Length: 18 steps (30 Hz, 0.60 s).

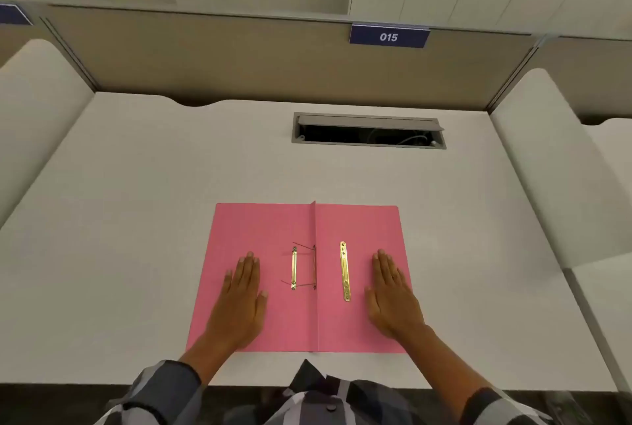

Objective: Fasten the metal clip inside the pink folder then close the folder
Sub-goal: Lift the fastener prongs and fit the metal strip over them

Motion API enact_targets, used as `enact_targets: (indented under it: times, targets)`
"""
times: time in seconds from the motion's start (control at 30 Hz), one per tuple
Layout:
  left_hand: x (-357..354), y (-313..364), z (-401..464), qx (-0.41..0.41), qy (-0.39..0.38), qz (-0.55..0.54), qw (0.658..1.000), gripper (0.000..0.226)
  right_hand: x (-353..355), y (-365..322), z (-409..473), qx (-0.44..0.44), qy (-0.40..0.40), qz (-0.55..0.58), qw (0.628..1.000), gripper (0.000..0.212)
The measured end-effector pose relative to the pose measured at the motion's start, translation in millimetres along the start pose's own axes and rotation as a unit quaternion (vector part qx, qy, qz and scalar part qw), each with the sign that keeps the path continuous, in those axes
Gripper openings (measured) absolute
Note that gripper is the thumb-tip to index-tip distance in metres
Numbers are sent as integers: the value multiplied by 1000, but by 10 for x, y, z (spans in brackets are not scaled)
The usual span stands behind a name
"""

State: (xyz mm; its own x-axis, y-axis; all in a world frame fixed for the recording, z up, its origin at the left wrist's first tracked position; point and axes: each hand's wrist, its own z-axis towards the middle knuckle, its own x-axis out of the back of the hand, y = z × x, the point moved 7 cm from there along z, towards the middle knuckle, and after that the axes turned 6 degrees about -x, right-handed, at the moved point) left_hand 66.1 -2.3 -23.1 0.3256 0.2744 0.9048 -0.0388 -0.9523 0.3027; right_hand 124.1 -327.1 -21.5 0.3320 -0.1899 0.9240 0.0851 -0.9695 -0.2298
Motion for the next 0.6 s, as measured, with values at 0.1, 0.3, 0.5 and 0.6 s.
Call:
enact_targets:
  times: [0.1, 0.3, 0.5, 0.6]
  targets:
    - [-66, -49, -4, 22, -7, -4, 1000, 77, -38, 40, 4, -12, -13, -9, 1000, 76]
    - [-183, -59, 13, 17, -18, -17, 1000, 78, -95, 52, 26, -5, -22, -23, 999, 77]
    - [-189, -28, 1, 25, -22, -22, 999, 88, -82, 23, -7, -18, -20, -17, 1000, 78]
    - [-124, -14, 2, 39, -16, -55, 998, 81, -13, -28, 18, -31, -19, -28, 999, 76]
